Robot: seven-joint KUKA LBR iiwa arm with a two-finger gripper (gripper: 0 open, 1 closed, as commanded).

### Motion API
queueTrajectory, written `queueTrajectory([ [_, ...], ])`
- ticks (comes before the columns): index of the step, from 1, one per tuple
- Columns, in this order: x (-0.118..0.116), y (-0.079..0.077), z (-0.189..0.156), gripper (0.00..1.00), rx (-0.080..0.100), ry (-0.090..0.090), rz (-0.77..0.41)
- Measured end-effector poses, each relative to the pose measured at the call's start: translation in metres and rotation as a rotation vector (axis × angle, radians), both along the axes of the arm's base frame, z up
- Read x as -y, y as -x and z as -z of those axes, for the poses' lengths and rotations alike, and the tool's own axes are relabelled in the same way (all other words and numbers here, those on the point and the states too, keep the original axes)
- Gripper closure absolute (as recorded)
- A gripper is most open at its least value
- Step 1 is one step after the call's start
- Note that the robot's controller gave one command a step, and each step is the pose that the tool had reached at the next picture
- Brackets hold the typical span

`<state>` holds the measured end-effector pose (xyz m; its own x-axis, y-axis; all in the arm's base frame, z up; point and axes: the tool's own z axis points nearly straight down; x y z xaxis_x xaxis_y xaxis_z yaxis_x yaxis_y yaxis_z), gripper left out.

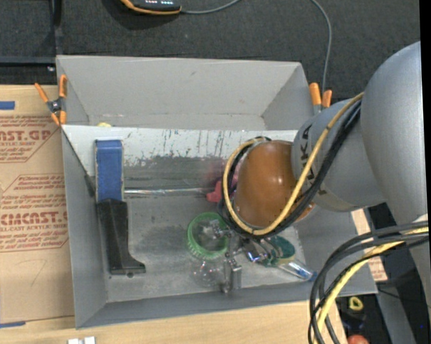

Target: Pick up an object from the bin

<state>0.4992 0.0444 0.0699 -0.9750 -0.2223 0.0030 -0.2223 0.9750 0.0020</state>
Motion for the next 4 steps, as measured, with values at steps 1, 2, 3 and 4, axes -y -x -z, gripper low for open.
queueTrajectory([
  [1, -0.010, 0.015, -0.002, 0.00, 0.040, -0.001, -0.204],
  [2, 0.040, -0.008, 0.000, 1.00, 0.002, -0.002, -0.564],
  [3, 0.039, -0.008, 0.000, 1.00, 0.002, -0.002, -0.564],
  [4, 0.039, -0.006, -0.029, 1.00, -0.004, -0.005, -0.563],
])
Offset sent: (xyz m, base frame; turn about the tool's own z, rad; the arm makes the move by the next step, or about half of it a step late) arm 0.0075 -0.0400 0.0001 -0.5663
